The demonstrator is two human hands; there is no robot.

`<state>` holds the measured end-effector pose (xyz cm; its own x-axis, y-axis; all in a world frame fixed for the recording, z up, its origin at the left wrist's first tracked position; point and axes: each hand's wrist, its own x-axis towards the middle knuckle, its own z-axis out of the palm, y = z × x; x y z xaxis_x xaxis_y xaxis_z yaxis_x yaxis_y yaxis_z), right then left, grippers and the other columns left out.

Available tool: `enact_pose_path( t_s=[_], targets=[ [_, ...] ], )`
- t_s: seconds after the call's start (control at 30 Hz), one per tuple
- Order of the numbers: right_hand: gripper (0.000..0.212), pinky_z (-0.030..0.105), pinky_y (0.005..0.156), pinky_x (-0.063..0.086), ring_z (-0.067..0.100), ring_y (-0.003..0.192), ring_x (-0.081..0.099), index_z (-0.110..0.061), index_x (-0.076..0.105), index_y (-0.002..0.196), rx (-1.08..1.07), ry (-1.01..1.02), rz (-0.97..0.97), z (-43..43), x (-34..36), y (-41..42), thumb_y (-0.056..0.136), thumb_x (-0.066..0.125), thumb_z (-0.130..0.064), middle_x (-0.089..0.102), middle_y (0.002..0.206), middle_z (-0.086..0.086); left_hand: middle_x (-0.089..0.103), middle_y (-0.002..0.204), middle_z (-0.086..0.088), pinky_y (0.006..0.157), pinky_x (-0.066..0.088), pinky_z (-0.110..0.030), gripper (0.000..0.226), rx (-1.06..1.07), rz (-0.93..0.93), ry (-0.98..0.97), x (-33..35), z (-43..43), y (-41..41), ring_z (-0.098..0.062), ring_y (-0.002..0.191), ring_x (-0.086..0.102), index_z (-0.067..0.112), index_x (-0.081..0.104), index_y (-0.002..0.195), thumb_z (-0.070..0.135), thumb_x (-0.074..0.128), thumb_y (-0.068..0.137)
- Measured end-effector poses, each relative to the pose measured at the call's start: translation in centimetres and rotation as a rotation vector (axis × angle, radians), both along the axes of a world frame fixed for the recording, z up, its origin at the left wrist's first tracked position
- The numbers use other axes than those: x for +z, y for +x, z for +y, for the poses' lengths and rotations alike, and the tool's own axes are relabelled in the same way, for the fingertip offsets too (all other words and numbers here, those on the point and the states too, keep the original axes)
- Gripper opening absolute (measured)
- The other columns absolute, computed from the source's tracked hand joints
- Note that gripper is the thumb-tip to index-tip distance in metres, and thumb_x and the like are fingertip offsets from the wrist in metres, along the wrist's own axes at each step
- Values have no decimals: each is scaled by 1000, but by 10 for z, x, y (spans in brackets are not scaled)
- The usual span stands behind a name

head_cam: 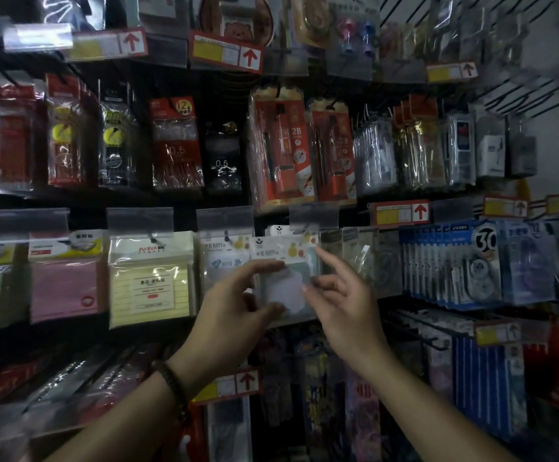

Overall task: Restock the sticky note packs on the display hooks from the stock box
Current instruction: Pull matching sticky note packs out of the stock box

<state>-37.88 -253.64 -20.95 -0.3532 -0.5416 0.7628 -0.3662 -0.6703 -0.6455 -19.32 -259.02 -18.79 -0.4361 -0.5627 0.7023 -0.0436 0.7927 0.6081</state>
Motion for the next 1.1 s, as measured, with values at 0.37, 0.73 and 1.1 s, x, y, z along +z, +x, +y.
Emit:
enact_pose_path(
  t_s=[0.37, 0.73, 1.1],
  targets=[
    [53, 17, 78, 60, 4, 101, 76, -24, 64, 144, 18, -117, -175, -9, 16, -17, 100, 64, 5, 77, 115, -7, 66, 119, 13, 81, 65, -24, 60, 145, 51, -181, 16, -8, -35, 5, 95, 71, 39, 58, 145, 10, 76, 95],
    [51, 23, 77, 63, 5, 99, 77, -18, 63, 145, -22, -63, -85, -19, 31, -30, 99, 65, 4, 76, 119, -4, 66, 113, 1, 81, 66, -39, 76, 98, 33, -152, 23, -15, -39, -20, 93, 73, 39, 42, 159, 8, 73, 97],
    [52, 29, 69, 64, 5, 84, 77, -25, 69, 137, -111, 34, -65, -15, 42, -39, 92, 72, 2, 77, 111, -7, 66, 110, -6, 82, 64, -56, 78, 56, 2, -31, 30, -12, -39, -36, 99, 72, 44, 46, 156, 8, 76, 94]
  ],
)
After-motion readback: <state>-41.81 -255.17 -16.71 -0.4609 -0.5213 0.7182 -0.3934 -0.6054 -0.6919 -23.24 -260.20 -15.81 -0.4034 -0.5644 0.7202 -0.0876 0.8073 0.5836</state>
